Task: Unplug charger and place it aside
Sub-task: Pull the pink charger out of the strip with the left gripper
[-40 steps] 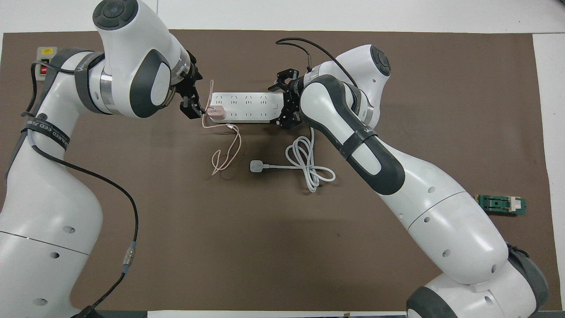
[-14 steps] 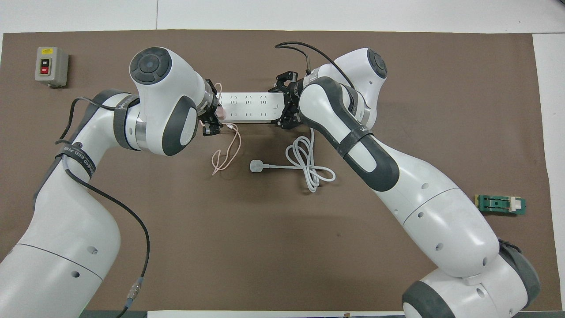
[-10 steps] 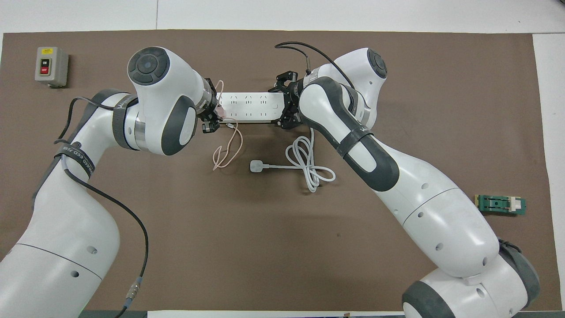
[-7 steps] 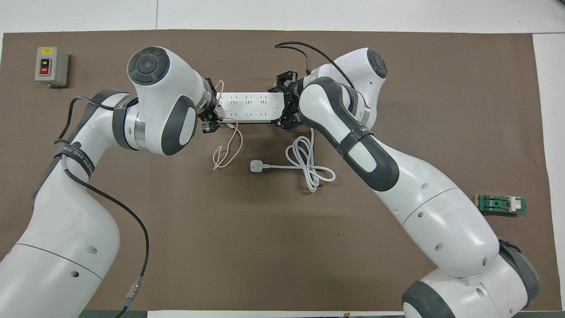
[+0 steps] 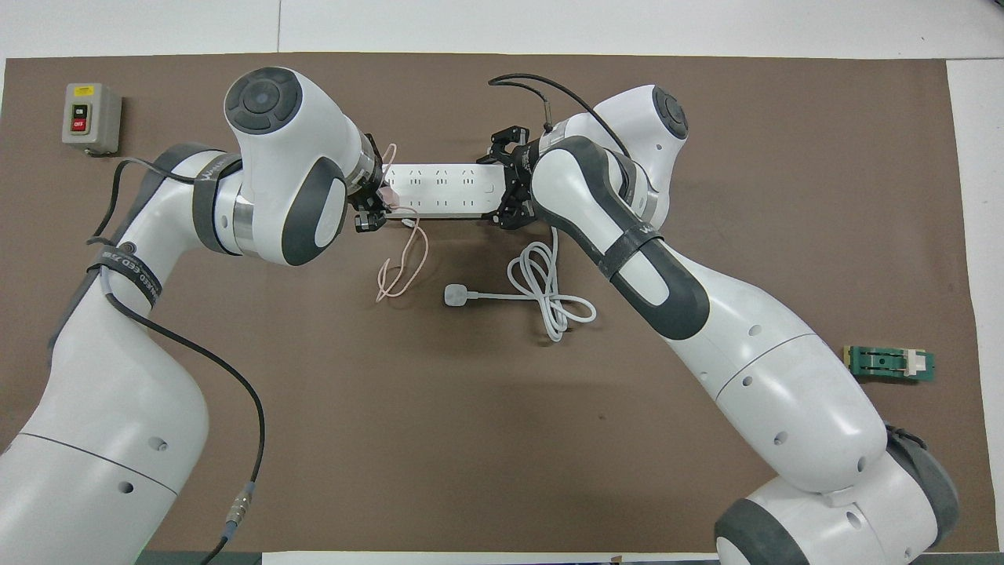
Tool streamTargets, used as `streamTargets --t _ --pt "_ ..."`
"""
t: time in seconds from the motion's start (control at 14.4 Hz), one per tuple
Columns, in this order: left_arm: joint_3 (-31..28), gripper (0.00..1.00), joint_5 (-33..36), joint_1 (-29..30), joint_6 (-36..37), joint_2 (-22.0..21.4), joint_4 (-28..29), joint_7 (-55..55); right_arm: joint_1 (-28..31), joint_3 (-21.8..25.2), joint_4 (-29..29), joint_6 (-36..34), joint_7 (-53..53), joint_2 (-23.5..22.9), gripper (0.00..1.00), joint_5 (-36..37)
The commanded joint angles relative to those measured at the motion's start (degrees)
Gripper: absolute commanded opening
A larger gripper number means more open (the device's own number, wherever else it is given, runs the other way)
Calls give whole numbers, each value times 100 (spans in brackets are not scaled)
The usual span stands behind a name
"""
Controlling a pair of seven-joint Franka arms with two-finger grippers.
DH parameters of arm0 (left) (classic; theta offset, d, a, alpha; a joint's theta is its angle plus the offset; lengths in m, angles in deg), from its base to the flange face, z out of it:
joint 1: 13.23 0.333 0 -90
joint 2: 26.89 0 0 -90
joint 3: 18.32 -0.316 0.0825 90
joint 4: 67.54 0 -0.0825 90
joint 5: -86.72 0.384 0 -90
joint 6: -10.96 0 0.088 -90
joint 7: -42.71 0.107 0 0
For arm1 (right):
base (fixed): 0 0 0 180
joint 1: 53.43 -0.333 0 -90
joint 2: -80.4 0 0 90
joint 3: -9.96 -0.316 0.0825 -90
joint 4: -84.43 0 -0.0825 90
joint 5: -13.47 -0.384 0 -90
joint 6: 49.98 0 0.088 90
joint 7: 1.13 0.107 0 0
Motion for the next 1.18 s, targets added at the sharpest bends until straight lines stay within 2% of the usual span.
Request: streamTargets --t 0.0,0.21,0.7,0.77,0.84,0.91,1.11 --pt "-64 0 320 172 610 -183 -286 113 16 -9 142 223 -171 -133 30 -40" --pt "-90 0 311 347 1005 -297 -497 392 25 -9 142 223 -171 -133 30 -40" --pt "-81 0 241 1138 2288 -1017 -497 3009 25 -9 150 205 -144 -133 36 -146" --pt "-81 0 241 1340 2455 -1079 -506 3457 25 -9 150 223 -136 -124 48 -146" --pt "-81 0 232 1629 2544 -1132 -489 3966 8 0 142 223 -118 -107 93 -137" --pt "-81 0 232 1858 2614 -1167 -480 4363 -10 9 142 188 -109 -46 100 -146" --pt "-81 0 232 2308 2633 -1194 -419 5209 209 18 63 -188 13 323 100 -128"
